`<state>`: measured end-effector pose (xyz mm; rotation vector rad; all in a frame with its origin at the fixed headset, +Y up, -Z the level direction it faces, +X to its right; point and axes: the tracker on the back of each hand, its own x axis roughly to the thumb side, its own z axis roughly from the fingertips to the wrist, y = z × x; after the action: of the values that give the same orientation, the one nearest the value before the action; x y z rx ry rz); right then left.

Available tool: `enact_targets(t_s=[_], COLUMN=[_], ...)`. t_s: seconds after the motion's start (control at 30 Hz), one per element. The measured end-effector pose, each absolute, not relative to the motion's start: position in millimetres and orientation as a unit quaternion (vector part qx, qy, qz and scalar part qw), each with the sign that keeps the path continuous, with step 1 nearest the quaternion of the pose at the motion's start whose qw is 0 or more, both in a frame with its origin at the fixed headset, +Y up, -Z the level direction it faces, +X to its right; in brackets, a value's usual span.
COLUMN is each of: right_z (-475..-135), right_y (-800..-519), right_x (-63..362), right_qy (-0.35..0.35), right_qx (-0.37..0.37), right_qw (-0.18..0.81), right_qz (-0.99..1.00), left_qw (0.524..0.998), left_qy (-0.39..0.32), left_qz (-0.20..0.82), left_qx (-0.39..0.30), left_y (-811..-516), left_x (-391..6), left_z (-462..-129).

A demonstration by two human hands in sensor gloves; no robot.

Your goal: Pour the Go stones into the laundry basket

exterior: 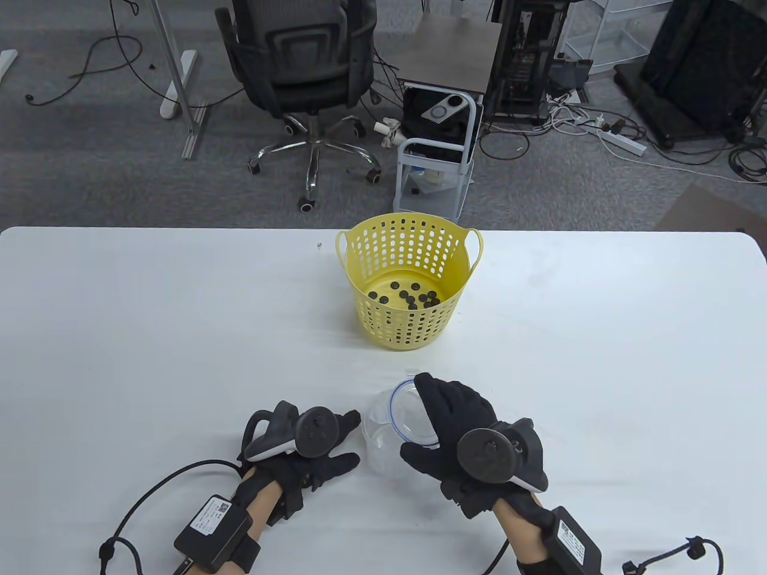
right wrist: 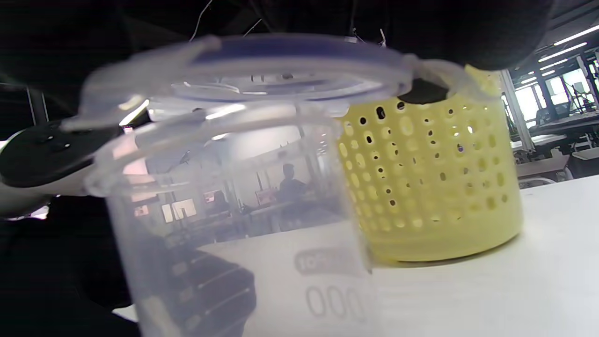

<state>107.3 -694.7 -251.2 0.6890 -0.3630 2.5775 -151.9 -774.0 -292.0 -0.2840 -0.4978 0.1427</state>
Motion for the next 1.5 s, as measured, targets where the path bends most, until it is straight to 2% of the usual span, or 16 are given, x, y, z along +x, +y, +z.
enact_targets(t_s=[0.23, 0.43, 0.6, 0.77, 0.93, 1.07, 1.2, 1.33, 1.5], right_z=[-247.0, -247.3, -249.6, -249.2, -254.2, -265.9, -277.0, -282.1, -280.5], right_y=[-696.1, -701.1, -705.1, -706.0, -707.1, -720.6, -739.1, -753.3, -760.1], right_x=[87.0, 86.9, 90.6, 91.3, 109.9, 133.1, 144.3, 141.1, 133.1], right_qy=[-0.136, -0.130, -0.124, -0.126, -0.152, -0.110, -0.059, -0.009, -0.002], right_qx=[0.262, 0.252, 0.257, 0.266, 0.208, 0.125, 0.070, 0.073, 0.085], right_qw=[0.190, 0.192, 0.222, 0.239, 0.307, 0.404, 0.478, 0.515, 0.519], right_qz=[0.937, 0.940, 0.932, 0.925, 0.916, 0.899, 0.874, 0.854, 0.851], left_qw=[0.957, 0.960, 0.972, 0.977, 0.958, 0.919, 0.913, 0.916, 0.909], left_qy=[-0.245, -0.237, -0.206, -0.149, -0.087, -0.071, -0.090, -0.103, -0.092], left_qz=[0.070, 0.066, 0.079, 0.151, 0.267, 0.386, 0.397, 0.385, 0.402], left_qx=[-0.140, -0.135, -0.086, -0.011, 0.062, 0.036, -0.022, -0.042, -0.054], left_y=[-774.3, -773.6, -764.4, -750.9, -738.9, -734.6, -735.7, -740.4, -745.3], left_x=[-151.6, -151.0, -159.1, -175.3, -189.7, -182.4, -165.3, -154.1, -151.6], left_z=[-292.2, -292.7, -295.0, -295.3, -288.7, -275.5, -265.6, -262.4, -263.0])
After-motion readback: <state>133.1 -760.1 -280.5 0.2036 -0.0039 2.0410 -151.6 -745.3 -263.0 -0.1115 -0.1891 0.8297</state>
